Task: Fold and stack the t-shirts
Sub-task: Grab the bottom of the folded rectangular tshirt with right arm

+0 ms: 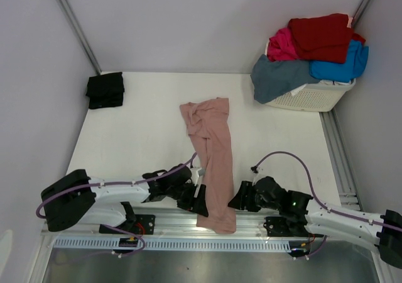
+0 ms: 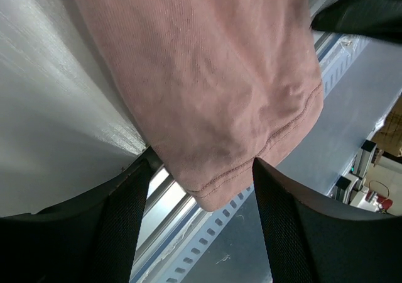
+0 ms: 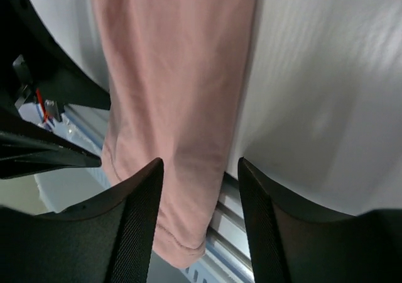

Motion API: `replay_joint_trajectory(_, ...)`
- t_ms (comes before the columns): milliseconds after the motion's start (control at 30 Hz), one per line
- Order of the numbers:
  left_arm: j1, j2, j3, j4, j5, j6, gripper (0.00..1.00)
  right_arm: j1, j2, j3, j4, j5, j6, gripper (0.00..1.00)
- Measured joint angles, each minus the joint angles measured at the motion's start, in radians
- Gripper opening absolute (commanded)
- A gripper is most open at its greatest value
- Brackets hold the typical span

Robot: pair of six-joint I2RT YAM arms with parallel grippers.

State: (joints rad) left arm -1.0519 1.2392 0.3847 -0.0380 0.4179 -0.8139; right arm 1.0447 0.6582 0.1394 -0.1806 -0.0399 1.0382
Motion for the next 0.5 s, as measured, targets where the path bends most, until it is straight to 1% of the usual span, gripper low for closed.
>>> replay_joint_trajectory(133, -0.003, 0.023, 0.003, 0.034, 0.008, -0.007, 0.70, 0.072, 0.061, -0.009, 0.070, 0.002, 0.049, 0.48)
replay_joint_trajectory(233, -0.006, 0.080, 0.036, 0.037, 0.022, -0.006, 0.70, 0.104, 0.164, -0.006, 0.147, -0.007, 0.066, 0.26)
replay_joint_trajectory(267, -0.007, 0.093, 0.047, 0.038, 0.026, -0.005, 0.70, 0.109, 0.201, -0.002, 0.172, -0.011, 0.066, 0.13)
replay_joint_trajectory(333, -0.010, 0.125, 0.080, 0.037, 0.032, -0.004, 0.69, 0.116, 0.278, 0.021, 0.193, -0.011, 0.065, 0.00)
replay_joint_trajectory(433, -0.011, 0.140, 0.126, 0.029, 0.031, 0.008, 0.70, 0.128, 0.361, 0.098, 0.174, 0.004, 0.023, 0.00)
replay_joint_trajectory(500, -0.011, 0.140, 0.156, 0.006, 0.027, 0.021, 0.70, 0.132, 0.380, 0.147, 0.141, 0.024, -0.010, 0.00)
